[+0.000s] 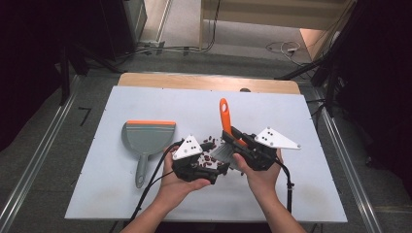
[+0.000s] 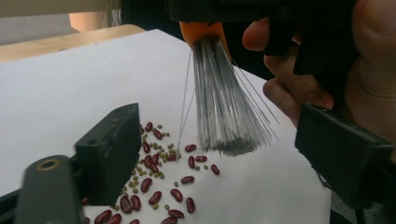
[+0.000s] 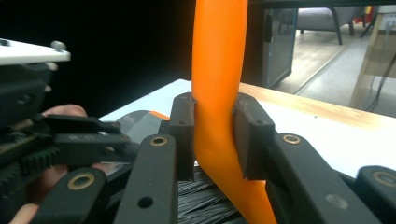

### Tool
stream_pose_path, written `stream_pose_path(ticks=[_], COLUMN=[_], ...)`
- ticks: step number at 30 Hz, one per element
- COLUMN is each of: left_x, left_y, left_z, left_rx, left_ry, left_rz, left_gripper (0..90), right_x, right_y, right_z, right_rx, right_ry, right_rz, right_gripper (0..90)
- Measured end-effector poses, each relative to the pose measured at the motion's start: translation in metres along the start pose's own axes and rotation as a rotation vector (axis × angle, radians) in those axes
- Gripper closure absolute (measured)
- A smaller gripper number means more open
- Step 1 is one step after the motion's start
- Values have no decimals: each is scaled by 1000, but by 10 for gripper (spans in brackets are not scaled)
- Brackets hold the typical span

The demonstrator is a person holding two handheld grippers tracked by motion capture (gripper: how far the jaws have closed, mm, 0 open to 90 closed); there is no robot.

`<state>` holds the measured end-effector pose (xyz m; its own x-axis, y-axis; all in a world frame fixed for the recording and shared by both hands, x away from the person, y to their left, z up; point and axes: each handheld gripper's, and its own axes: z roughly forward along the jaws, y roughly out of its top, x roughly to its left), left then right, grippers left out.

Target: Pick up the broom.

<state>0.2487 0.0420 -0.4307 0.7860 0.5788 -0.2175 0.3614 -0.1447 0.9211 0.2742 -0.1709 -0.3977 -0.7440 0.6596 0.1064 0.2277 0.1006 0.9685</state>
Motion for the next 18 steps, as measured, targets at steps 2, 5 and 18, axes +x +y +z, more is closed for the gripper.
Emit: stream_pose_path(ticks=[2,5,18], left_x=[-2,-2,-1], left_y=[-1,-1,1], left_z=[1,3,-1], left_rx=[6,17,11], left_ry=[-2,3,-35], left_rz=[1,-15,-47], left_gripper=[254,339,778], right_x=[5,10,16], right_y=[0,1,2], right_z=[1,2,0], right_rx=[-7,-11,-36], right_ry=[16,28,45], right_rz=[-12,-22,-29], right_gripper=[698,698,697])
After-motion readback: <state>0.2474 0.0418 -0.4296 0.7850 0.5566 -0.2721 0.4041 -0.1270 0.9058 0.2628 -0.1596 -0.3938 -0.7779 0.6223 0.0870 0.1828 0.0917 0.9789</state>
